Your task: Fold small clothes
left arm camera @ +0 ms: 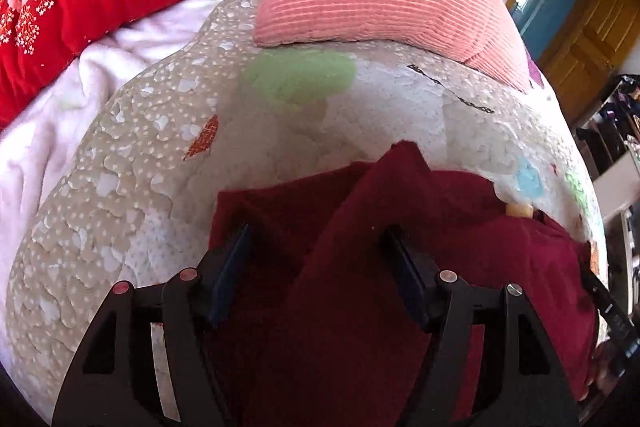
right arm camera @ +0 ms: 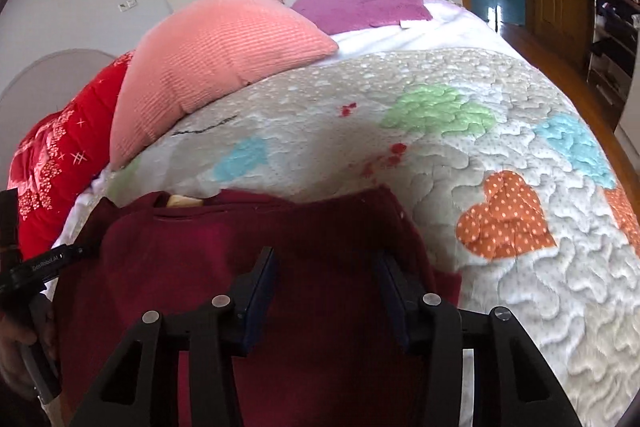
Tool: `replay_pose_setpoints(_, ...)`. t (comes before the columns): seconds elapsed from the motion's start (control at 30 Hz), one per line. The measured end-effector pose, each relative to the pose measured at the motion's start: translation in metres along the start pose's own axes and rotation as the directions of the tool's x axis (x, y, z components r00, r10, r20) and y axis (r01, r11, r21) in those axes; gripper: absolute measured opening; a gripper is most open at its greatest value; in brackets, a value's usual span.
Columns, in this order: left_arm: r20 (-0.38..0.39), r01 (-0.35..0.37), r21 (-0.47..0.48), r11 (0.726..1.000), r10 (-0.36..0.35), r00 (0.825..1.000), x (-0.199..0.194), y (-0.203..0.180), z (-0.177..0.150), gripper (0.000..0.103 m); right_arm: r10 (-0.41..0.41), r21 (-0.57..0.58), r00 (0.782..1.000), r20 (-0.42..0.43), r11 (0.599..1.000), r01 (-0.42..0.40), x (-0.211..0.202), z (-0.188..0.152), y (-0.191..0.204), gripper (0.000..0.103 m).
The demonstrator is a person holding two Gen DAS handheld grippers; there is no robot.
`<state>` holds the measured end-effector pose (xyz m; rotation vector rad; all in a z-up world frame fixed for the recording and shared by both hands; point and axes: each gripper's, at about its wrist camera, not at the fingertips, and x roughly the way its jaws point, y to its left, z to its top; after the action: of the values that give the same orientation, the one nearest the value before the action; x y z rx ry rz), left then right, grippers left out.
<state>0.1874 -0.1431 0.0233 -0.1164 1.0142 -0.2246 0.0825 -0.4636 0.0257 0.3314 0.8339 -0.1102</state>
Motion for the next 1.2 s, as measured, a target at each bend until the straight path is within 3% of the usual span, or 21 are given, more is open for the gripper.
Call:
replay_pose_setpoints(0.17,0.02,-0.029,0.046,0.999,0.028,0.999,-0.016,-0.003,-0.007,0.068,-0.009,-0.007,1.0,0.013,1.0,0.009,-0.02,-0.002,0.003,0.048)
replay_pose_setpoints(0.3,0.038,-0.038,0.075,0.996,0.035,0.999,-0.039,-0.003,-0.017,0.068,0.067,-0.021,0.996,0.055,0.998,-0.066,-0.069,-0.021,0.016,0.048)
replay_pose_setpoints(0.43,0.061,-0.046,0.101,0.994,0.04,0.997,-0.059,-0.004,-0.03,0.068,0.1,-0.104,0.994,0.048,0.99,-0.095,-0.091,-0.048,0.041,0.049)
replay_pose_setpoints(0.6,0.06,-0.062,0.122,0.991,0.055,0.997,-0.076,-0.002,-0.046,0.068,0.022,-0.116,0.998,-0.06,0.993,-0.028,-0.055,-0.074,0.044,0.05)
replay_pose_setpoints(0.7,0.076,-0.066,0.129,0.989,0.056,0.996,-0.089,0.002,-0.054,0.068,-0.004,-0.129,0.999,-0.04,0.992,-0.001,-0.061,-0.072,0.052,0.05)
replay_pose_setpoints(0.8,0.08,-0.059,0.119,0.991,0.049,0.996,-0.099,0.008,-0.063,0.068,0.057,-0.098,0.998,-0.033,0.993,-0.06,-0.076,-0.069,0.062,0.05)
replay_pose_setpoints(0.97,0.071,-0.021,0.068,0.997,0.016,0.997,-0.105,0.026,-0.081,0.068,0.083,-0.123,0.997,-0.002,0.989,-0.083,-0.09,-0.069,0.083,0.05)
replay_pose_setpoints(1.2,0.046,0.0,0.036,0.999,-0.001,0.999,-0.097,0.049,-0.098,0.068,0.131,-0.136,0.991,-0.013,0.982,-0.131,-0.072,-0.064,0.115,0.05)
